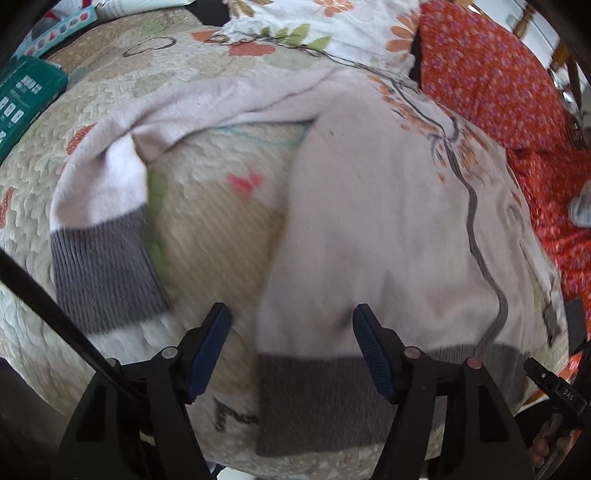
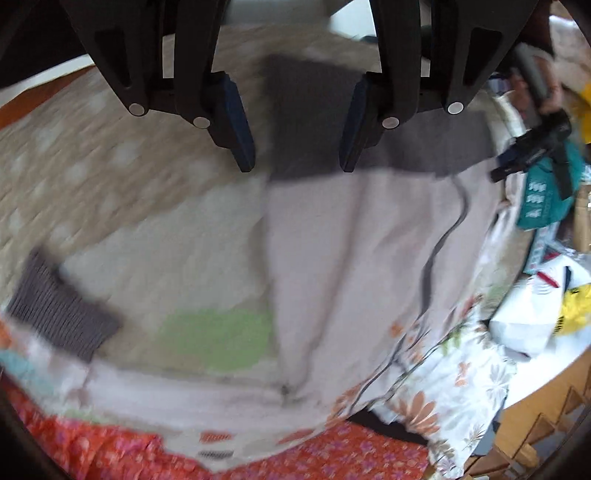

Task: Fold small clothes
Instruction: 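Grasp the grey hem with both tools and pull the cardigan flat, then release the hem and grasp a grey sleeve cuff with the right tool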

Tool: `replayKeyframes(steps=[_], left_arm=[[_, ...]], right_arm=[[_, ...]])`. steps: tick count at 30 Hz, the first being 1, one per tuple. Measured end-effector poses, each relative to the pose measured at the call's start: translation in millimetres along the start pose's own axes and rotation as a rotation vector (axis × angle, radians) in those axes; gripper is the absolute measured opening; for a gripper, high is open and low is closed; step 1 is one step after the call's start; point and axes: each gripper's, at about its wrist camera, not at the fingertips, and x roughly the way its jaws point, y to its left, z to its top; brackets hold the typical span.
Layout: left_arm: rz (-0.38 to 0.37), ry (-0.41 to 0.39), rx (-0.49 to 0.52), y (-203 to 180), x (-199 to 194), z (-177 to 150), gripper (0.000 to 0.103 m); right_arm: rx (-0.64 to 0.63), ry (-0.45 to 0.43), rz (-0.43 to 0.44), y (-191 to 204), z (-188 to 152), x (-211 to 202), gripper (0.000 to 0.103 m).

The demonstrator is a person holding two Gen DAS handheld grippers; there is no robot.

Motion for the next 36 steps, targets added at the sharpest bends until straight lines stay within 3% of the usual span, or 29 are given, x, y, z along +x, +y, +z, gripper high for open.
replayKeyframes(steps=[1, 3, 4, 5, 8, 16, 20, 21, 22, 23, 25, 26, 34, 36], left_arm=[[0.002, 0.006, 0.017, -6, 0, -5, 0.06], [0.094, -0.012, 0.085, -21, -2, -13, 0.041], [0.104, -0.006, 0.11, -25, -2, -13, 0.023], [0.075, 0.01, 0.104, -25, -2, -12, 0.011], [0.017, 0.047, 0.03, -13, -12, -7, 0.007], [-0.065, 0.125, -0.071, 7, -26, -48, 0.008], [-0.09, 0.085, -0.033, -3, -44, -40, 0.011], [-0.088, 0.044, -0.004, -9, -54, -35, 0.014], [-0.079, 0.011, 0.018, -15, -61, -31, 0.028], [-0.073, -0.022, 0.039, -22, -67, -25, 0.044], [-0.067, -0.077, 0.071, -33, -74, -13, 0.055], [-0.062, -0.092, 0.084, -37, -75, -8, 0.055], [-0.077, -0.148, 0.184, -82, -49, 49, 0.057], [-0.062, -0.152, 0.18, -85, -38, 62, 0.057]], right_arm=[[-0.039, -0.006, -0.027, -3, -4, -4, 0.053], [-0.097, -0.013, -0.085, 11, -2, -1, 0.042], [-0.097, -0.002, -0.059, 13, 5, 1, 0.021], [-0.064, 0.021, -0.014, 16, 11, 3, 0.009], [0.01, 0.074, 0.04, 3, 20, -3, 0.008], [0.052, 0.205, 0.084, -40, -23, -35, 0.008], [0.105, 0.107, 0.126, -55, -3, -70, 0.011], [0.092, 0.062, 0.08, -61, 7, -83, 0.012], [0.077, 0.03, 0.036, -66, 14, -90, 0.014], [0.049, -0.018, -0.055, -74, 25, -101, 0.02], [0.0, -0.043, -0.156, -85, 40, -104, 0.035], [-0.036, -0.035, -0.203, -89, 48, -100, 0.04], [-0.383, 0.036, -0.552, -79, 65, -27, 0.04], [-0.376, 0.008, -0.542, -82, 69, -31, 0.026]])
